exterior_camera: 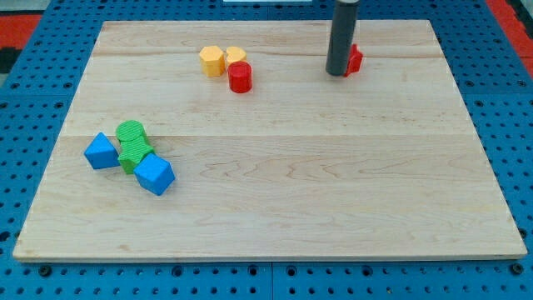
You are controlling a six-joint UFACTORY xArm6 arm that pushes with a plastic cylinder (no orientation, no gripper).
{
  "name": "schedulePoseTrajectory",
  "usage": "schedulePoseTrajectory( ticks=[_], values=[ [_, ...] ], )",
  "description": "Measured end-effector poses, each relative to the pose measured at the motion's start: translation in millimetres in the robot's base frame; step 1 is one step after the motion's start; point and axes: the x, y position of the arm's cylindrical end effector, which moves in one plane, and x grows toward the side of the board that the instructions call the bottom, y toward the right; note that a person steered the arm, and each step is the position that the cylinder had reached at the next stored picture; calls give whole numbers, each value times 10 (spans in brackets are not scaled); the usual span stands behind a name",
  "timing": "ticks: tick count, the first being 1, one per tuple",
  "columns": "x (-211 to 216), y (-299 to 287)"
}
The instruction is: Push the red circle towards the top right of the board
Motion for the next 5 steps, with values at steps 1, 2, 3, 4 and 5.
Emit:
schedulePoseTrajectory(
  ticks=[1,2,3,4,5],
  values=[
    [-34,75],
    [64,53],
    [179,-110],
    [344,-449],
    [489,-734]
  ],
)
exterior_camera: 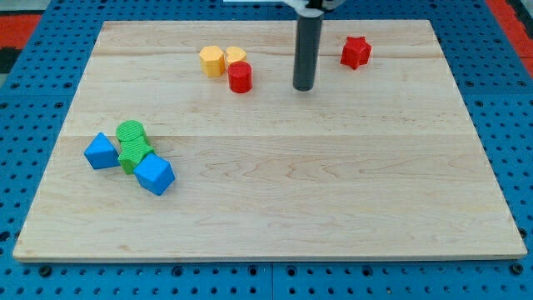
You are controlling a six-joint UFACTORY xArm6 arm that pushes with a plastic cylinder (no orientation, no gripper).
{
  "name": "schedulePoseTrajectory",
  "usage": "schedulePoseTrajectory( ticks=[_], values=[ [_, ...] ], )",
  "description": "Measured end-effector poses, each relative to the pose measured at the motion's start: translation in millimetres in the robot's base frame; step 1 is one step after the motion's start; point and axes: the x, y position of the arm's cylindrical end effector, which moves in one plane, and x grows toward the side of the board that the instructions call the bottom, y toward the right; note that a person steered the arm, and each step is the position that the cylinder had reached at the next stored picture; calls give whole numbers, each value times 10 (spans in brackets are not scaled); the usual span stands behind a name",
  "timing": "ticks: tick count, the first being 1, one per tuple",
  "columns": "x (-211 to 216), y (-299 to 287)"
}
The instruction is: Push the red circle towards the top right of the board
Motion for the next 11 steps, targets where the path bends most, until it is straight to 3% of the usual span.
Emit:
schedulePoseTrajectory(
  ticks=[3,6,7,10,11],
  values=[
    [336,-699],
    [467,-1023],
    [442,-1502],
    [-538,-257],
    [-743,-282]
  ],
)
